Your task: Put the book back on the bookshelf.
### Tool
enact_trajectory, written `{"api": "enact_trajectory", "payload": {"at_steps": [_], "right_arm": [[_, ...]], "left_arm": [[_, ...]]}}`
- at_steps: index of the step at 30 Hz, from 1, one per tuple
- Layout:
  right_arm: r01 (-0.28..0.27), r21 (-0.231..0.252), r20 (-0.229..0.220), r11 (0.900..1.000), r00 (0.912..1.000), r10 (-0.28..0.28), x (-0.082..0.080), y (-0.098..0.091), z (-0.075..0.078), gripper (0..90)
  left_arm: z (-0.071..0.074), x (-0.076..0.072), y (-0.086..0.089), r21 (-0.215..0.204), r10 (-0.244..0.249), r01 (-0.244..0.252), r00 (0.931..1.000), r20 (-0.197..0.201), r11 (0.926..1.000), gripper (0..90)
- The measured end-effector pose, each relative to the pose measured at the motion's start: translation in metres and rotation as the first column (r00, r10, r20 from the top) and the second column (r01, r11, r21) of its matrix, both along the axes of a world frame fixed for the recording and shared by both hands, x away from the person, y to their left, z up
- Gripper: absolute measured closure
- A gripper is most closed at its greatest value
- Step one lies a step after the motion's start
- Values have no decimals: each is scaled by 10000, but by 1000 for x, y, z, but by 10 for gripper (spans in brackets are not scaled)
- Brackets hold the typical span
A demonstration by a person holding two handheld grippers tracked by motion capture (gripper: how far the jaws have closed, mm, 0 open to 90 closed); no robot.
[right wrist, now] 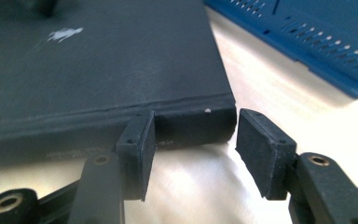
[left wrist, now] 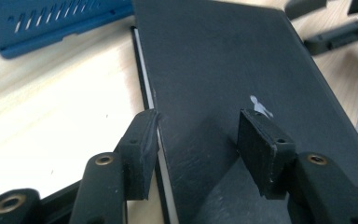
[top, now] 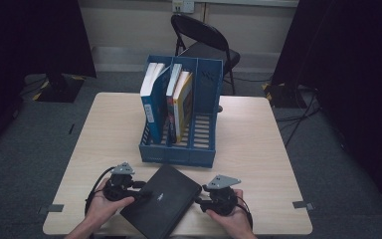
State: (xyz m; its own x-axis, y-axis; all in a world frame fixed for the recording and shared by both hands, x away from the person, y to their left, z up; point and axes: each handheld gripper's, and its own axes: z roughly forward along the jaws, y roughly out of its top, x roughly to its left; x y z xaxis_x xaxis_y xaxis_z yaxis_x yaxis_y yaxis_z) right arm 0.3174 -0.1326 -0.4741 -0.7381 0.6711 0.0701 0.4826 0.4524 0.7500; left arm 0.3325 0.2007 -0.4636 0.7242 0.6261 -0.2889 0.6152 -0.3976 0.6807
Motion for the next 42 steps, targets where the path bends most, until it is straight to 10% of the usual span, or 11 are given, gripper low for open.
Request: {"api": "enact_trajectory", "payload": {"at_steps": [23,32,42], "right_arm": [[589,42,379,9983,9975,-590,32,-14,5,485],[587,620,4,9963,9983,-589,20,-20,8,461],[490,107,78,9987,9988,-491,19,-15,5,465]], "left_arm": [[4,-19,-18,-353,-532,509,9964,-657,9981,557],[-5,-2,-25,-555,-282,230,9950,-958,9982,421],[-3,-5,-22,-588,-795,733,9906,-1115,9956,438]]}}
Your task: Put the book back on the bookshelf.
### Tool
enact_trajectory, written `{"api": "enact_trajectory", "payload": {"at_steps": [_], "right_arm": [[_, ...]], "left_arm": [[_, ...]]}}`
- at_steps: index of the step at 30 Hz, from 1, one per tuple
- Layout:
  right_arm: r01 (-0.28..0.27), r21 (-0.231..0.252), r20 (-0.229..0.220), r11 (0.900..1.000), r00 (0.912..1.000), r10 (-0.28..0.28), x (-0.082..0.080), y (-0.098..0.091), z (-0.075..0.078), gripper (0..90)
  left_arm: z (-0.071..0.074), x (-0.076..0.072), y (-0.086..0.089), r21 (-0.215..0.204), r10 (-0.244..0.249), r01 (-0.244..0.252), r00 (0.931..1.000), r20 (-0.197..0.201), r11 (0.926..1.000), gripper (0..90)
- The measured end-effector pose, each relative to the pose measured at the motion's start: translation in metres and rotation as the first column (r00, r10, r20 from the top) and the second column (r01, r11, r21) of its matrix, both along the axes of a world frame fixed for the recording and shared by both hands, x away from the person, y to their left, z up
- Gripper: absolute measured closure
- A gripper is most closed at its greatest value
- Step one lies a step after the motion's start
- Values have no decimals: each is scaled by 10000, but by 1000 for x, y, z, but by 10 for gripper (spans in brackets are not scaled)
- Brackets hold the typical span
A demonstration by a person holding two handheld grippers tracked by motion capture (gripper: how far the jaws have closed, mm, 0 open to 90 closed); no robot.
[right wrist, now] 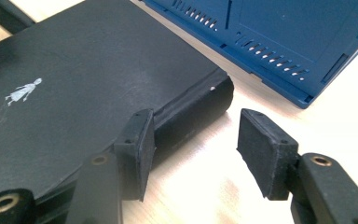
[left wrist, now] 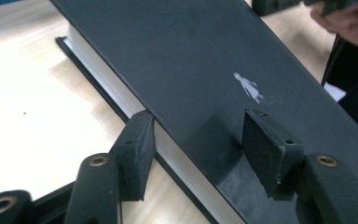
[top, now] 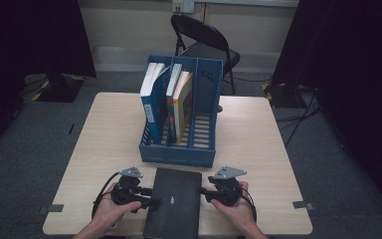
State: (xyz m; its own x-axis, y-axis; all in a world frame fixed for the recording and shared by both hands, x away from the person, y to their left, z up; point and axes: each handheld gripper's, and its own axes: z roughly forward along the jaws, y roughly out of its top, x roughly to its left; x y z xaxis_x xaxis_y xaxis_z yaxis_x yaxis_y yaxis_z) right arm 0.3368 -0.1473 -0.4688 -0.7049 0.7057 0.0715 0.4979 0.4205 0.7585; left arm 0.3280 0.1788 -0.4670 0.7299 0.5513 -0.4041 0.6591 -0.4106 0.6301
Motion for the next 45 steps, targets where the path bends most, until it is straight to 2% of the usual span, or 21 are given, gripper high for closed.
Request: {"api": "enact_trajectory", "payload": {"at_steps": [4,7,10,13,15,16,18,19,20,21,23,24,26,28,31,33,35,37,40,43,45], "right_arm": [[-41,70,3,10000,10000,41,2,4,-1,471],[-21,200,-34,9998,10000,22,5,7,-2,472],[-48,119,67,9999,10000,47,5,8,-1,472],[-45,143,35,9999,10000,45,5,8,-2,466],[-46,141,43,9999,10000,45,5,8,-2,463],[-47,135,47,9999,10000,46,6,8,-2,460],[-64,119,89,9999,9999,62,5,8,-2,456],[-57,125,83,9999,9999,56,5,8,-2,450],[-36,108,89,9999,10000,35,6,8,-2,445],[-10,111,83,9999,10000,9,6,8,-2,442],[-2,108,79,9999,10000,1,6,8,-2,439],[14,121,63,9999,10000,-15,6,8,-2,438],[9,111,55,9999,10000,-9,6,7,-2,435],[23,101,54,9999,10000,-24,6,7,-2,435],[45,135,4,9999,10000,-45,6,7,-2,436],[68,93,40,9999,10000,-68,6,6,-2,437],[79,164,33,9998,10000,-80,6,6,-2,437],[44,101,54,9999,10000,-45,6,6,-2,435],[59,62,94,10000,9999,-60,5,6,-2,437],[18,117,82,9999,10000,-19,5,5,-3,436],[8,106,64,9999,10000,-9,5,5,-3,436]], "left_arm": [[0,-3,4,29,-86,87,10000,-49,10000,435],[-1,-4,6,-44,277,-278,9995,-115,9996,443],[-1,1,4,71,653,-654,9978,80,9978,412],[-4,9,0,112,965,-965,9953,-39,9953,340],[-5,13,0,349,1227,-1218,9922,-239,9919,244],[-6,14,0,260,1215,-1206,9920,-352,9924,228],[-8,16,2,144,1373,-1366,9883,-660,9905,233],[-7,17,2,67,1232,-1230,9905,-620,9924,249],[-6,19,1,-97,850,-858,9943,-638,9963,308],[-4,19,-1,-38,801,-804,9953,-545,9968,383],[-3,21,-5,228,819,-808,9950,-574,9965,351],[-3,22,-5,212,850,-838,9942,-664,9963,347],[-2,25,-4,177,977,-965,9910,-913,9952,369],[0,28,-5,321,916,-886,9899,-1085,9956,393],[1,31,-7,487,800,-751,9910,-1075,9960,391],[-2,31,-5,190,903,-888,9910,-984,9959,391],[-8,26,-2,-300,1150,-1173,9908,-710,9926,385],[-6,24,-4,-123,1144,-1151,9924,-457,9933,385],[-9,27,-5,-282,1206,-1223,9911,-567,9921,351],[-9,30,-8,-244,1342,-1362,9883,-721,9904,319],[-8,28,-8,-200,1384,-1399,9884,-633,9900,325]]}}
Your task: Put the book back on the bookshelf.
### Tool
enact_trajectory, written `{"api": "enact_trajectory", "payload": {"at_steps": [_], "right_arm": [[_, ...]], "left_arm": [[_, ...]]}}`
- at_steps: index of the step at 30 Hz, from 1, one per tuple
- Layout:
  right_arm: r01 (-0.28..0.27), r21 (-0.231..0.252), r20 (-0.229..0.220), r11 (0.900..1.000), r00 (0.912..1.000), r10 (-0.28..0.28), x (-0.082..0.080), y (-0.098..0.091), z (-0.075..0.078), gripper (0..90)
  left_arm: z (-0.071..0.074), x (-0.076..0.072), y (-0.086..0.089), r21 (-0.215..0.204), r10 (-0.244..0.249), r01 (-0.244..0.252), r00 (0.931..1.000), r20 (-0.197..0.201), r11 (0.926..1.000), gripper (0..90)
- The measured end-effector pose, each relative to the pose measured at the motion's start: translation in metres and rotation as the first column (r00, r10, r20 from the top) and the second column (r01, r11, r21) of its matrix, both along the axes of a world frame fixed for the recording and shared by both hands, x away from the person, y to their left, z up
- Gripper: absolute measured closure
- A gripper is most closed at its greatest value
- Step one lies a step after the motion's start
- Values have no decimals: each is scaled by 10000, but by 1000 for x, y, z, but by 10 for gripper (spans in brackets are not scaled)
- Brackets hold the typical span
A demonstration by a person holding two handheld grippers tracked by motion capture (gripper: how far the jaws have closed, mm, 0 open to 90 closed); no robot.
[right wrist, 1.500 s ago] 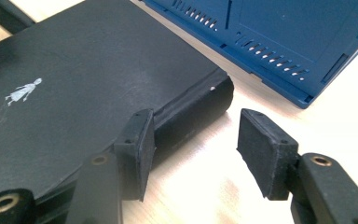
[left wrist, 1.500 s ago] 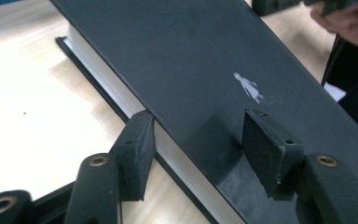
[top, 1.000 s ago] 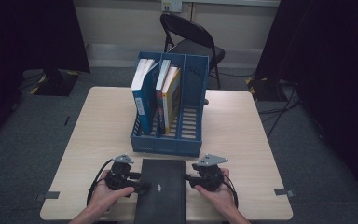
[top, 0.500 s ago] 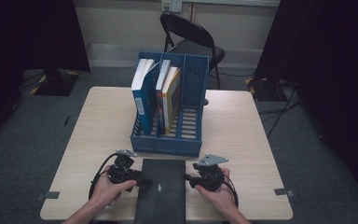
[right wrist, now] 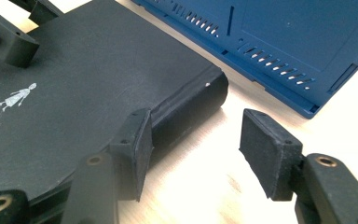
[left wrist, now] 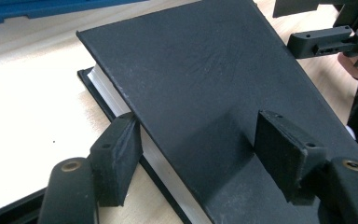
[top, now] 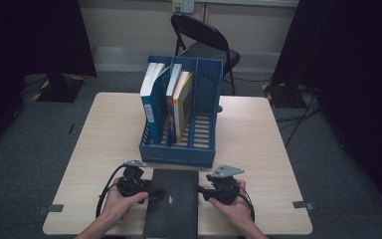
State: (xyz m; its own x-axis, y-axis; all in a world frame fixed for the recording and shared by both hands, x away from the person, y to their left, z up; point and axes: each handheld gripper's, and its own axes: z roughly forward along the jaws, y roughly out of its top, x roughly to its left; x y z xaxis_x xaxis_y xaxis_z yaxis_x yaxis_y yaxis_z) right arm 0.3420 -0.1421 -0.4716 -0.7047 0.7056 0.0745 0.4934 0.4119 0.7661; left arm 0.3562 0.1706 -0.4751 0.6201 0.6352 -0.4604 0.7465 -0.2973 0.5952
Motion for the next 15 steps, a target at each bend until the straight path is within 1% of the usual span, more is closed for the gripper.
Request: {"api": "enact_trajectory", "payload": {"at_steps": [2,3,4,5,7,9,10,12,13,15], "right_arm": [[9,18,-42,10000,10000,-9,0,0,0,436],[-1,43,-71,10000,10000,1,0,-1,0,435],[-14,70,-81,10000,10000,14,1,-1,0,437],[-36,88,-97,10000,9999,37,1,-1,0,445],[-58,100,-105,9999,9999,59,1,-1,0,445],[-43,87,-129,10000,9999,44,1,-2,0,442],[-28,90,-138,10000,9999,29,1,-2,0,437],[-29,112,-157,9999,9999,31,2,-3,-1,430],[-29,110,-156,9999,9999,30,2,-3,-1,429],[-24,139,-159,9999,9999,26,2,-3,-1,429]], "left_arm": [[0,0,1,-90,153,-153,9999,-60,9998,339],[0,1,2,-103,123,-123,9999,-78,9999,354],[1,2,4,-221,144,-147,9998,-158,9996,366],[1,2,6,-364,217,-225,9995,-237,9991,398],[2,2,7,-505,196,-204,9997,-154,9985,409],[5,0,8,-638,276,-278,9996,-52,9976,409],[6,-1,8,-797,339,-345,9994,-95,9962,409],[9,0,12,-1283,403,-419,9991,-150,9909,421],[10,0,13,-1407,451,-474,9988,-194,9889,439],[11,-1,14,-1494,507,-529,9985,-182,9874,460]]}}
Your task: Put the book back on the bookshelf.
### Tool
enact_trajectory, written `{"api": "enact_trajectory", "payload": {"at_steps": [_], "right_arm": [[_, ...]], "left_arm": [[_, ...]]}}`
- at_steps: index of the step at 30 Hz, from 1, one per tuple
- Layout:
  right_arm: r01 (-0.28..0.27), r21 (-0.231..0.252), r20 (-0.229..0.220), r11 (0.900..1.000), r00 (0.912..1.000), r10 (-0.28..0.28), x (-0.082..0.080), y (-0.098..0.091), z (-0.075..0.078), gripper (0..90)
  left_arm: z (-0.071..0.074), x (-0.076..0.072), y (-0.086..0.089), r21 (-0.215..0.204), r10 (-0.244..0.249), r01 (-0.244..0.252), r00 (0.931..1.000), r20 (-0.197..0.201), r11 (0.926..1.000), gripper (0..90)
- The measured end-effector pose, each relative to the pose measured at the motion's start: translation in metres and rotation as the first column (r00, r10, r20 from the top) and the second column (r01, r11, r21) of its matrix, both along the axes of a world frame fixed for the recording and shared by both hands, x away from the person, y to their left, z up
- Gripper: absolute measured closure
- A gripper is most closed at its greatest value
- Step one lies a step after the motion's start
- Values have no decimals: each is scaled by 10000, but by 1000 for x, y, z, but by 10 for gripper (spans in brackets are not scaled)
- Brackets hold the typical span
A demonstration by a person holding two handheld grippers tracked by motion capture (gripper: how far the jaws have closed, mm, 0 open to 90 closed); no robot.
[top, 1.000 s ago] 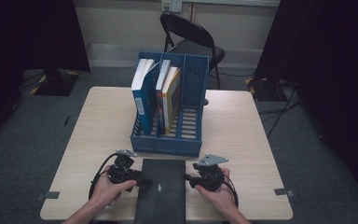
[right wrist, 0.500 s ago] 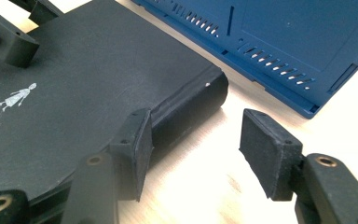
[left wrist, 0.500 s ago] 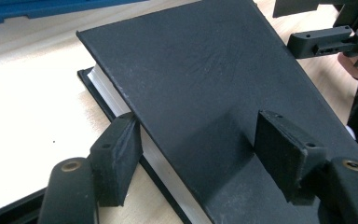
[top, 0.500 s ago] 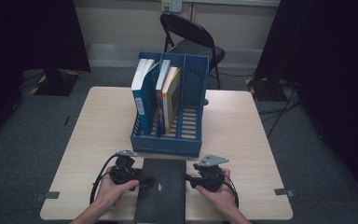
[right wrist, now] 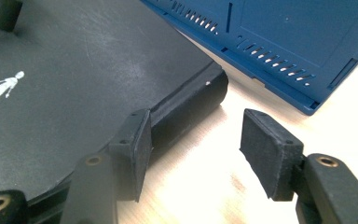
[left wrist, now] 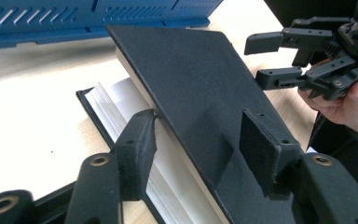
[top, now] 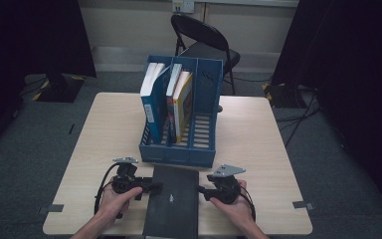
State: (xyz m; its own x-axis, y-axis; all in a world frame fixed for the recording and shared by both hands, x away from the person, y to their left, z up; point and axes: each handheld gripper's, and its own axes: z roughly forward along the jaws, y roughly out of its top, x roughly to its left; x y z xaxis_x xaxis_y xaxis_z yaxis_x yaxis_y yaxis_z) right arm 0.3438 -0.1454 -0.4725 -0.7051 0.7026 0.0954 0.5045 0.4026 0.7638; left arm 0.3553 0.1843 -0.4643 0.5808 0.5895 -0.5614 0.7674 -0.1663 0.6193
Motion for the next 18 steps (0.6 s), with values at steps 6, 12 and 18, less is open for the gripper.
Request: {"api": "enact_trajectory", "payload": {"at_steps": [6,12,18], "right_arm": [[-8,-8,6,10000,10000,8,0,0,0,429],[-17,5,-3,10000,10000,17,0,0,0,429],[-1,22,-39,10000,10000,1,1,0,-1,411]], "left_arm": [[8,-5,-3,-683,-495,504,9987,155,9964,474],[-1,-9,-10,-472,-717,703,9970,-304,9964,444],[-9,1,-24,-237,-861,844,9926,-851,9961,387]]}}
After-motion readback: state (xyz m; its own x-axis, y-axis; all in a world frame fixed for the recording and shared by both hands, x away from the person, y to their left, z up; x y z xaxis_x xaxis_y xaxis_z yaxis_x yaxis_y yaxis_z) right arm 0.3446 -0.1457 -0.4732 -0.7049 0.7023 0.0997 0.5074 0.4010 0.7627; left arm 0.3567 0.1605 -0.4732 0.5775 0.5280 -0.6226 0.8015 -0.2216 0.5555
